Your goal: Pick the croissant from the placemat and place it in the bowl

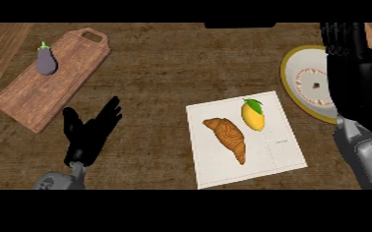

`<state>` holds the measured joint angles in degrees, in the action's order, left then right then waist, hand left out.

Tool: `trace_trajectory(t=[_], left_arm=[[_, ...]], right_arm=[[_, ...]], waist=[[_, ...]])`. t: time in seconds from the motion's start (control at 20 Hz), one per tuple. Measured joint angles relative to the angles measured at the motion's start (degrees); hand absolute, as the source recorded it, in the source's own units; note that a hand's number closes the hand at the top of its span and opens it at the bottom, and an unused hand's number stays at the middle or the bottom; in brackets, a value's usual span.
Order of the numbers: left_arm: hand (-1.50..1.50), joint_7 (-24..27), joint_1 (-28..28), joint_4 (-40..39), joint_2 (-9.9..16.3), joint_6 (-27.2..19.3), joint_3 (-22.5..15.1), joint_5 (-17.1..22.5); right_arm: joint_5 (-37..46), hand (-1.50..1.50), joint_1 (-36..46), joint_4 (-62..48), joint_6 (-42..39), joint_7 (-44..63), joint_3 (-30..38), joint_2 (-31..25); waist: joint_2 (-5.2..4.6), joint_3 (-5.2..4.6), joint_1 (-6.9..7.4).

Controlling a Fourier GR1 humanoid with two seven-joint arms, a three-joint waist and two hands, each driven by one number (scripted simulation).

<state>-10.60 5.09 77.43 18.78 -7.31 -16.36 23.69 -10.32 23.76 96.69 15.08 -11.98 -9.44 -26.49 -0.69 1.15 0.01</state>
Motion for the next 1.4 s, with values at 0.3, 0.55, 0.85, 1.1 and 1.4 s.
trace_trajectory(t=[0.3, 0.55, 0.85, 1.1, 1.4], left_arm=[[0.00, 4.2, 4.7, 4.1, 0.6, -3.4, 0.6, -4.9], [0.00, 7.0, 5.6, 7.3, 0.0, -6.8, 0.9, -8.0], [0.00, 8.3, 5.0, 9.2, -1.4, -8.6, 0.9, -10.9], [0.00, 8.3, 5.0, 9.0, -3.7, -9.6, 0.6, -13.2], [0.00, 8.6, 3.9, 9.7, -3.3, -8.2, 1.7, -13.3]], right_arm=[[5.2, 1.50, -3.9, -2.8, -12.0, 4.2, -16.1, -2.8], [17.6, -1.50, -10.4, -4.4, -3.5, -1.9, -23.0, -0.6], [16.8, -1.50, -19.5, -5.5, -1.5, -17.5, -24.6, 3.7], [21.5, -1.50, -21.7, 3.1, 0.0, -13.3, -23.0, 1.4], [30.4, -1.50, -19.8, 14.6, -1.6, 7.2, -23.7, -0.5]], waist=[[0.49, -1.03, 2.26], [1.05, -1.13, 0.85], [0.79, -1.09, 0.11], [0.81, -1.16, -0.31], [0.89, -1.23, -0.29]])
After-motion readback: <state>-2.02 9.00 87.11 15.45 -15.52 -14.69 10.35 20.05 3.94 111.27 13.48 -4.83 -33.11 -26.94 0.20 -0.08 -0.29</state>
